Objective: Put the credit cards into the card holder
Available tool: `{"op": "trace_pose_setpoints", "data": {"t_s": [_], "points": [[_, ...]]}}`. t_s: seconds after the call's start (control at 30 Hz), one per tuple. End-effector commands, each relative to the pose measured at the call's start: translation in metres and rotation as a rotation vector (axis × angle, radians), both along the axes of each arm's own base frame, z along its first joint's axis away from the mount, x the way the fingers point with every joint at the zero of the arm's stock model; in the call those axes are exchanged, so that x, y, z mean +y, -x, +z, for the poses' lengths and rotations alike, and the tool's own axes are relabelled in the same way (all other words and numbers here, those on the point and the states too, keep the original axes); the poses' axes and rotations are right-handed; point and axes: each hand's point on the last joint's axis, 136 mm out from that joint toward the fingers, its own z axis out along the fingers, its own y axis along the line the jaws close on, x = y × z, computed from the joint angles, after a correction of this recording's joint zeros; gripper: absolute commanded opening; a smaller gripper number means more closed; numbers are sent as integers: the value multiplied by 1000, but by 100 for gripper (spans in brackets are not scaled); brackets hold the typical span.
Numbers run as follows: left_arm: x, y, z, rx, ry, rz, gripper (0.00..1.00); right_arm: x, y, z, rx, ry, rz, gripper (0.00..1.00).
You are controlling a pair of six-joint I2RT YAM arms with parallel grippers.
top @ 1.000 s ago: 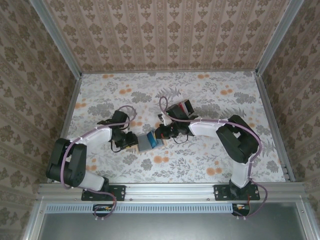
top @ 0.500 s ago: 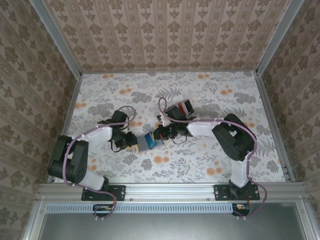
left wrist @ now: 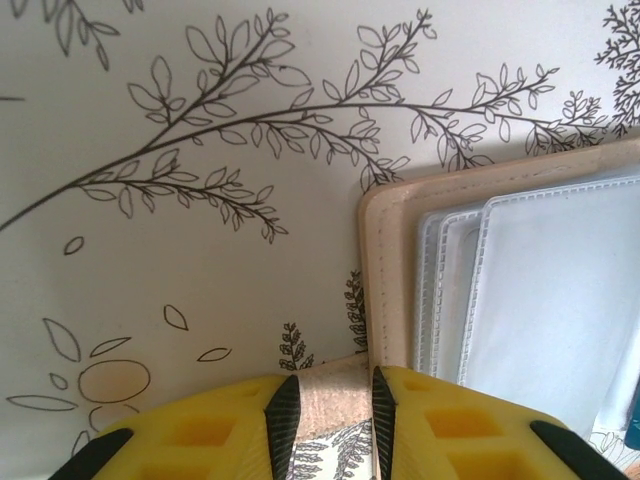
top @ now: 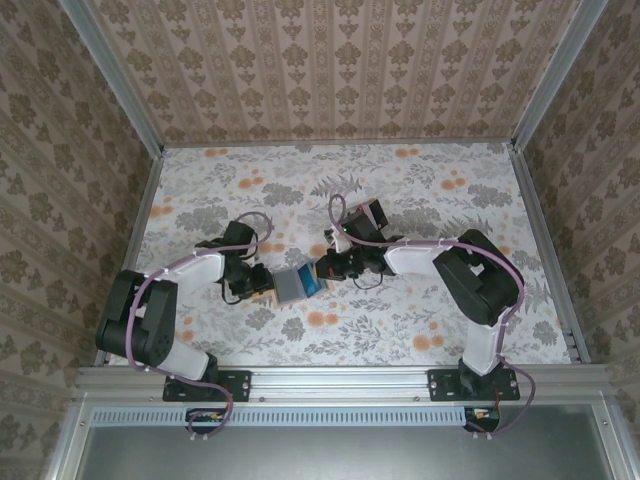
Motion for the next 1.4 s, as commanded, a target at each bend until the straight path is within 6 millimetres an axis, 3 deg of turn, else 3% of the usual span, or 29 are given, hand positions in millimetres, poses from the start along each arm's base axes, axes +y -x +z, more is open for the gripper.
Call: {"op": "trace_pose_setpoints", "data": {"t_s": [0.0, 0.43, 0.63, 1.0, 1.37], "points": [[-1, 3, -23, 12, -6, -21, 31, 3, 2, 6, 8, -41, 9, 2], [-2, 3, -26, 21, -5, -22, 30, 19, 8, -10, 67, -68, 40, 3], [-2, 4, -27, 23, -4, -20, 30, 26, 9, -7, 81, -106, 54, 2], [-2, 3, -26, 22, -3, -19, 30, 27, 12, 17, 51, -140, 66, 2], [-2, 4, -27, 23, -5, -19, 30, 36, 11, 5, 80, -160, 106, 1]]}}
